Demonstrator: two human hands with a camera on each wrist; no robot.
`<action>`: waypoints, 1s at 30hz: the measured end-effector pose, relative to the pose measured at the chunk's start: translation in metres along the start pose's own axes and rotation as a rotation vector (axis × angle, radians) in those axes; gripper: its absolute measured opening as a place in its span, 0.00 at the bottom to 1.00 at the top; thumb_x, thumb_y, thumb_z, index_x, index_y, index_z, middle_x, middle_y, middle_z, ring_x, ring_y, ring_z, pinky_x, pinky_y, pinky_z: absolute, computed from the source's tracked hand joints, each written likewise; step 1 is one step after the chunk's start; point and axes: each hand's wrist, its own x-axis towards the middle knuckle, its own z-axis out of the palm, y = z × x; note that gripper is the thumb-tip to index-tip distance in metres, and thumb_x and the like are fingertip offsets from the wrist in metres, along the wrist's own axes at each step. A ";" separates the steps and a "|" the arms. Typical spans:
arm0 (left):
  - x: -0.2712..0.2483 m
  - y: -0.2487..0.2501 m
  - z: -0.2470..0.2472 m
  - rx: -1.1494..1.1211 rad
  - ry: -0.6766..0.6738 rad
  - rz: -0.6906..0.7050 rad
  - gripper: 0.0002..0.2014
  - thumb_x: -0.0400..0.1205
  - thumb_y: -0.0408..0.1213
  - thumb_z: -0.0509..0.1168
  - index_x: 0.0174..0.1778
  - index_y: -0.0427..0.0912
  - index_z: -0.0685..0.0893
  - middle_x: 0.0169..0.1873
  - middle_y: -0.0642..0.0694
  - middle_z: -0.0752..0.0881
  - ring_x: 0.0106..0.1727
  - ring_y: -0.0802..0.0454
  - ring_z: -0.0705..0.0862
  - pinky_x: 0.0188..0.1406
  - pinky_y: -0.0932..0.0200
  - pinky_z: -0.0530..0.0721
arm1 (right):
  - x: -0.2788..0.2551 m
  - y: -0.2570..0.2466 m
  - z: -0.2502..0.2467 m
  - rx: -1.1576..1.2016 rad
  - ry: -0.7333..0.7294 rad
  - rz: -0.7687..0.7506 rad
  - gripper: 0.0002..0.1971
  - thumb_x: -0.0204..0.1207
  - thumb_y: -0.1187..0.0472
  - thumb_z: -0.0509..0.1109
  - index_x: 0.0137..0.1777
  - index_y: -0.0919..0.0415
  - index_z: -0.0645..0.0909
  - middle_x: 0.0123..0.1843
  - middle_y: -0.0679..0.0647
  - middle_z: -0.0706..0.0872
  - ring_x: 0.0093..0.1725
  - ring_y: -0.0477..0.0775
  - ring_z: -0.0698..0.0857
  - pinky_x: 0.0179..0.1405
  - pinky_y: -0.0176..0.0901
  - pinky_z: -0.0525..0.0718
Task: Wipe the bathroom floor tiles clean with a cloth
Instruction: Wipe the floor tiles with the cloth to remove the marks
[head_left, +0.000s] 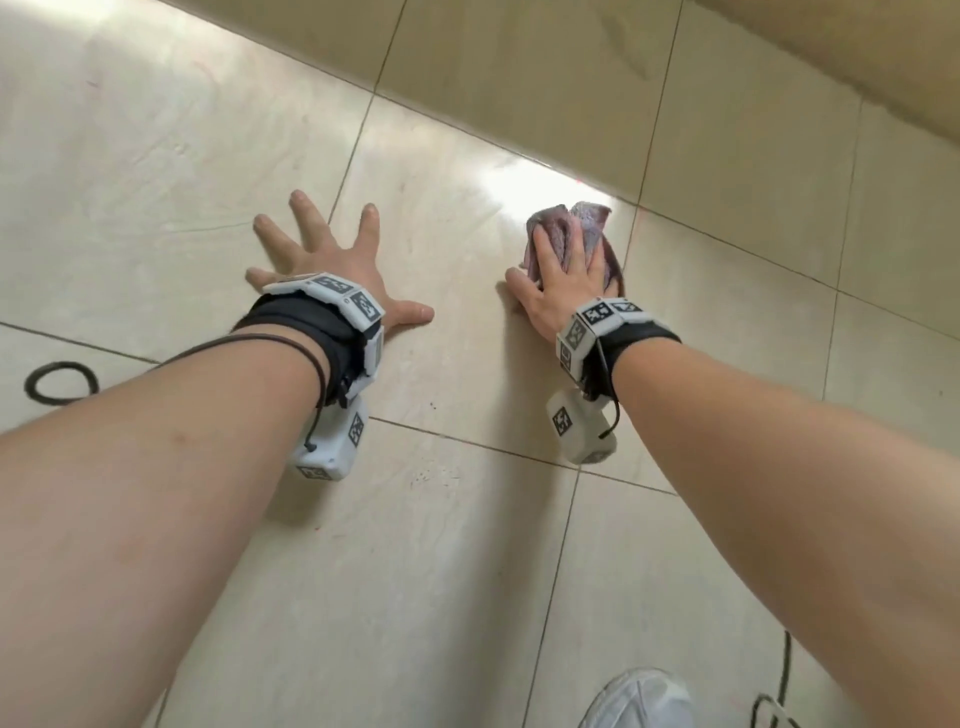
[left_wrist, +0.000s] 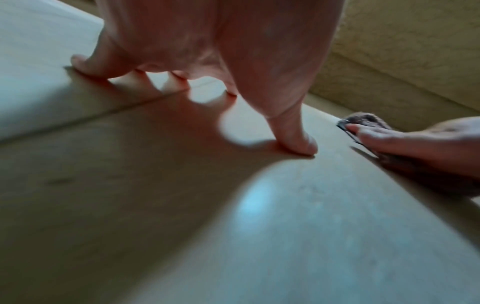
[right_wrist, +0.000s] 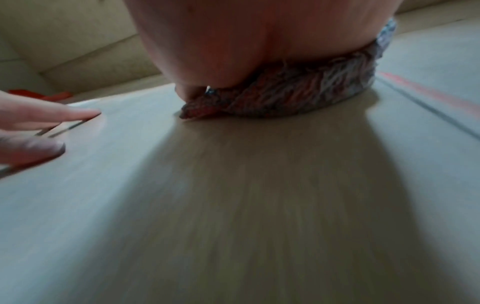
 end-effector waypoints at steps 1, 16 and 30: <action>0.003 0.012 0.000 -0.001 0.002 0.006 0.61 0.63 0.77 0.69 0.83 0.66 0.37 0.83 0.38 0.29 0.81 0.23 0.34 0.71 0.18 0.54 | 0.010 0.001 -0.007 0.010 0.008 0.003 0.34 0.82 0.32 0.49 0.85 0.36 0.41 0.86 0.45 0.32 0.84 0.60 0.30 0.81 0.69 0.37; 0.043 0.108 -0.026 0.077 -0.031 0.058 0.65 0.57 0.77 0.72 0.82 0.70 0.37 0.82 0.40 0.27 0.80 0.20 0.33 0.73 0.17 0.53 | 0.056 0.029 -0.044 0.101 0.024 -0.027 0.34 0.82 0.34 0.53 0.84 0.33 0.43 0.87 0.45 0.35 0.85 0.57 0.33 0.81 0.67 0.40; 0.083 0.126 -0.055 0.121 -0.041 0.088 0.64 0.56 0.80 0.70 0.82 0.71 0.38 0.82 0.34 0.30 0.78 0.13 0.39 0.72 0.18 0.58 | 0.124 0.063 -0.100 0.031 0.079 0.168 0.42 0.78 0.26 0.44 0.86 0.43 0.35 0.86 0.52 0.28 0.84 0.64 0.30 0.81 0.61 0.34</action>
